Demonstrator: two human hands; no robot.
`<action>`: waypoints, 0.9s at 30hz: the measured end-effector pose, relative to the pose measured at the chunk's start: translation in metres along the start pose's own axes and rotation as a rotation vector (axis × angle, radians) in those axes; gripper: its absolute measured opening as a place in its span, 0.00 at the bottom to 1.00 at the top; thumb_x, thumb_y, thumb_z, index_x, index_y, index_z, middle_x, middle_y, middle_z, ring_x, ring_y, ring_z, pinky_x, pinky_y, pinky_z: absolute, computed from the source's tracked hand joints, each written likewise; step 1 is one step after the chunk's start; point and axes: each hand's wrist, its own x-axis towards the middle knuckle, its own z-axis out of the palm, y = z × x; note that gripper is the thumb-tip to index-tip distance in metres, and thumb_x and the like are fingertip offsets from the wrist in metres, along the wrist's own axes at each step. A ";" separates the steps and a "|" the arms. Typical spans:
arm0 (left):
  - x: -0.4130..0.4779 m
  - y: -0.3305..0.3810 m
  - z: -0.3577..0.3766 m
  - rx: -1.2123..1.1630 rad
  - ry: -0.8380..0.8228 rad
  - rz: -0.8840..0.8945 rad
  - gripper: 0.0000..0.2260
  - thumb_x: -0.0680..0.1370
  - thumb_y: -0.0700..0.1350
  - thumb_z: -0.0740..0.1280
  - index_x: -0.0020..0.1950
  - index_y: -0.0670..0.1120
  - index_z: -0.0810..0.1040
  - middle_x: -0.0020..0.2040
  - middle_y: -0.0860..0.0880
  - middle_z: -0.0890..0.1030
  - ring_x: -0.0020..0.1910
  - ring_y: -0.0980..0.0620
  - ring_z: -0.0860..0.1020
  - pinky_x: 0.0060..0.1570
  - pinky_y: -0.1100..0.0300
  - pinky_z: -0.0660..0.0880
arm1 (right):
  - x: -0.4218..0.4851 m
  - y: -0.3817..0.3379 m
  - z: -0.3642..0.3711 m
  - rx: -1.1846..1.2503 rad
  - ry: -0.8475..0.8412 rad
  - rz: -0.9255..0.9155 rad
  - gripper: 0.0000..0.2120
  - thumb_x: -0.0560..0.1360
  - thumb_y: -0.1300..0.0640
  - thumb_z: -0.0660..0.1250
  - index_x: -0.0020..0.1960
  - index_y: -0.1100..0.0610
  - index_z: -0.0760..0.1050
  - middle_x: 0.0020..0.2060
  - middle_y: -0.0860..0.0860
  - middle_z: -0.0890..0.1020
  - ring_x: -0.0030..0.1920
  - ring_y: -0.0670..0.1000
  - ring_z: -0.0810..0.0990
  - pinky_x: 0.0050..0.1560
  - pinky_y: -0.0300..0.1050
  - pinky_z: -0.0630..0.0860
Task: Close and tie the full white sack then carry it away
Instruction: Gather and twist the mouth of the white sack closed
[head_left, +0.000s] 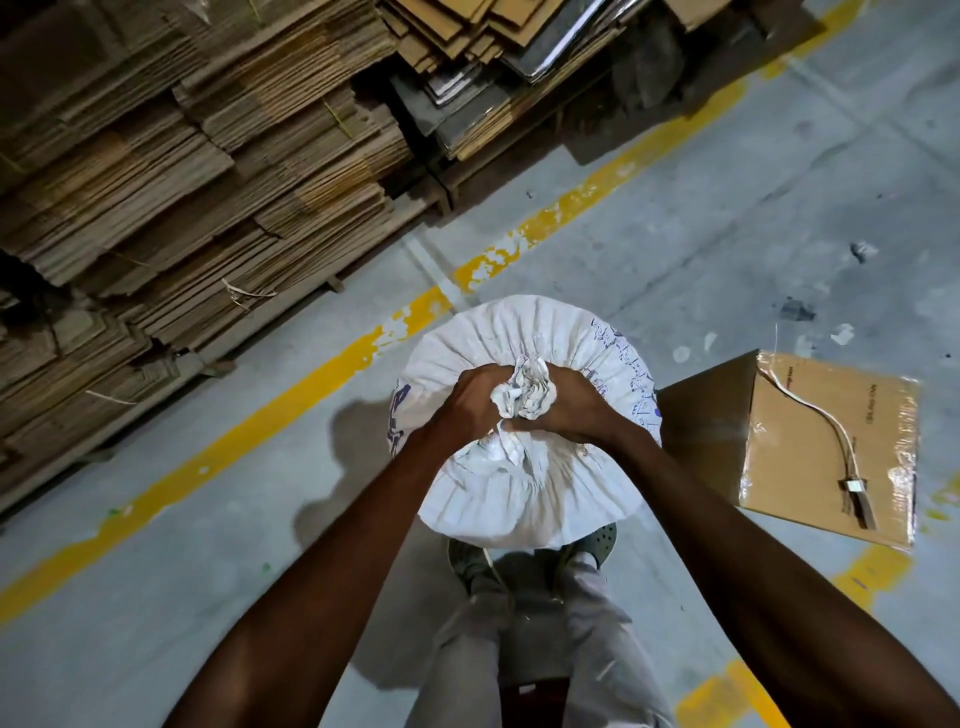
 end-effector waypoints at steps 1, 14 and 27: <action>0.000 0.002 -0.001 -0.023 0.001 0.015 0.11 0.71 0.41 0.66 0.50 0.39 0.83 0.48 0.44 0.85 0.48 0.56 0.79 0.48 0.63 0.74 | -0.001 0.000 0.001 -0.035 0.070 0.027 0.33 0.60 0.37 0.80 0.60 0.50 0.81 0.57 0.50 0.86 0.60 0.53 0.84 0.62 0.57 0.78; -0.017 0.003 -0.030 0.607 0.225 0.060 0.25 0.67 0.48 0.62 0.64 0.49 0.69 0.46 0.48 0.79 0.50 0.42 0.76 0.53 0.47 0.70 | 0.001 0.017 0.015 -0.307 0.466 -0.084 0.25 0.67 0.34 0.66 0.43 0.58 0.78 0.37 0.56 0.85 0.44 0.63 0.84 0.37 0.46 0.68; -0.035 -0.014 0.006 0.053 -0.121 -0.287 0.33 0.66 0.53 0.74 0.68 0.41 0.74 0.60 0.41 0.82 0.60 0.42 0.80 0.58 0.55 0.75 | 0.000 0.012 0.002 -0.266 0.465 -0.080 0.36 0.61 0.30 0.60 0.52 0.58 0.81 0.48 0.58 0.88 0.53 0.65 0.83 0.43 0.47 0.69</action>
